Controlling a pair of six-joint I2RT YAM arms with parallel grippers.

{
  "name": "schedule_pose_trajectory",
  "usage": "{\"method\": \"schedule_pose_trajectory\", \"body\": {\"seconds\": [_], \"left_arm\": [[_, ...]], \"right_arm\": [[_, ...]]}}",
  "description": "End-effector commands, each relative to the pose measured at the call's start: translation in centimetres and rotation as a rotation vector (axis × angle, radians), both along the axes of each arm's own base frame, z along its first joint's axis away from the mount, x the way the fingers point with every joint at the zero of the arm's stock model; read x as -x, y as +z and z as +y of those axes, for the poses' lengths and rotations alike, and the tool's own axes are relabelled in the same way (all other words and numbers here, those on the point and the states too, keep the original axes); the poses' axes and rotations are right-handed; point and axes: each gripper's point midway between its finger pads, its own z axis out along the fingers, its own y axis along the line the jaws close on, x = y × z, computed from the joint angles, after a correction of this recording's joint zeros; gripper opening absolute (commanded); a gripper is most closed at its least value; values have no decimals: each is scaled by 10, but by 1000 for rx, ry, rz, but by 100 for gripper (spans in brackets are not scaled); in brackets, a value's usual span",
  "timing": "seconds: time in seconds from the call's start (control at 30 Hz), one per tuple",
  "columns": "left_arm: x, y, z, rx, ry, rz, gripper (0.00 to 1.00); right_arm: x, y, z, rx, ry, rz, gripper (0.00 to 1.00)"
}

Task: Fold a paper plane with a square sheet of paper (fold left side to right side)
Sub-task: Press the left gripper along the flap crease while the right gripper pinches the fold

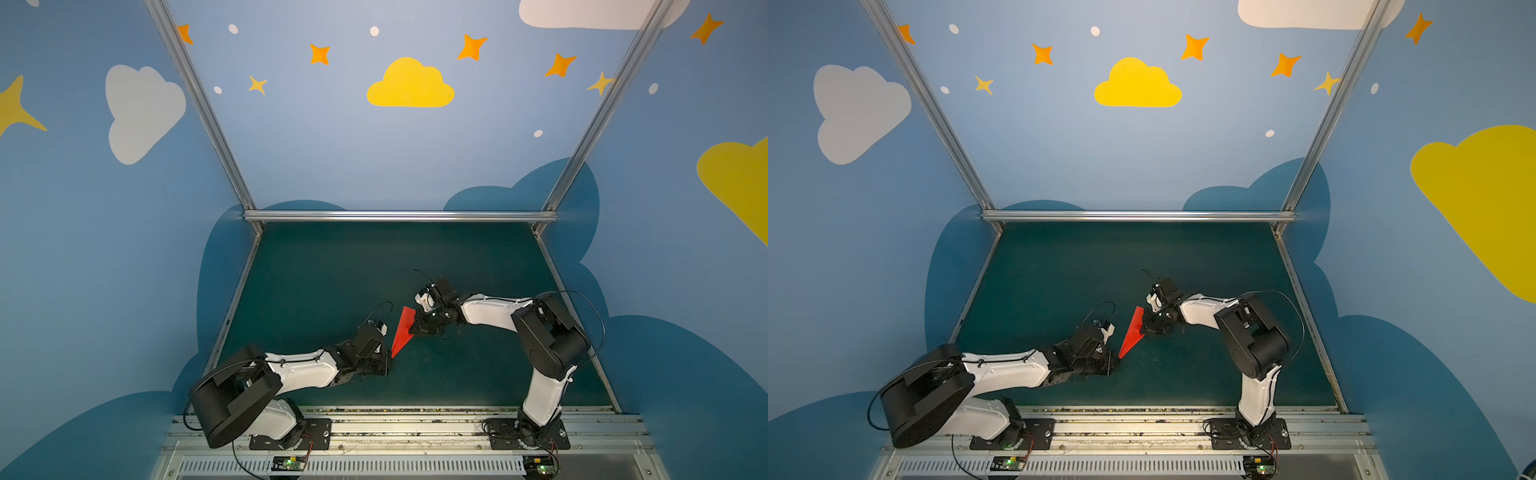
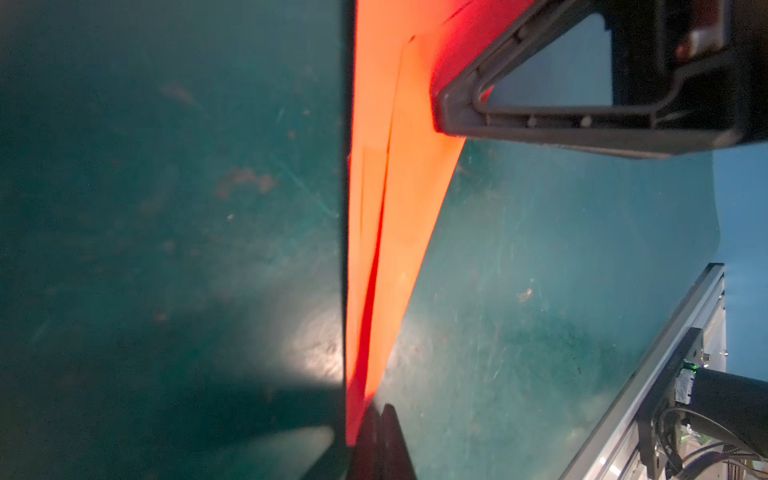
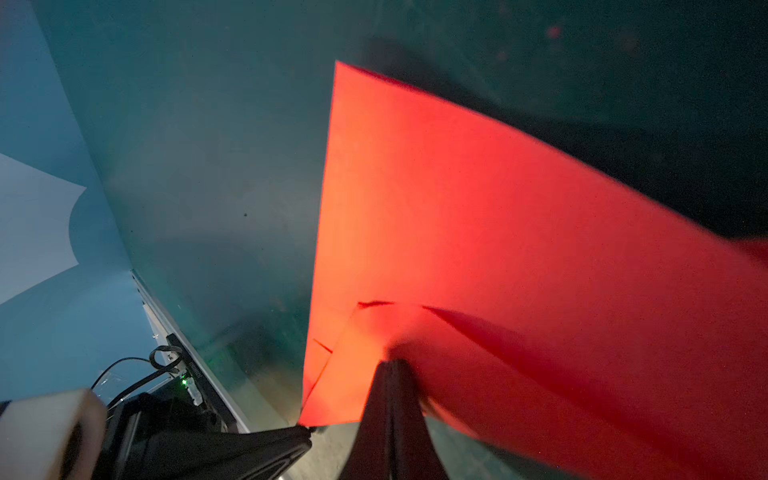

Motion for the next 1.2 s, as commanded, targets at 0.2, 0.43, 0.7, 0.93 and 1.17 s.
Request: {"method": "schedule_pose_trajectory", "body": {"seconds": [0.2, 0.43, 0.7, 0.93, 1.17], "left_arm": [[-3, 26, 9, -36, 41, -9, 3], [-21, 31, -10, -48, 23, -14, 3], [-36, 17, -19, -75, 16, -5, 3], [-35, 5, -17, -86, 20, 15, 3], [-26, -7, -8, -98, 26, 42, 3]], "right_arm": [[27, -62, -39, 214, -36, 101, 0], [31, -63, -42, 226, -43, 113, 0], [40, -69, -47, 238, -36, 141, 0], [44, -72, -48, 243, -27, 149, 0], [42, -69, -46, 244, -26, 145, 0]]}}
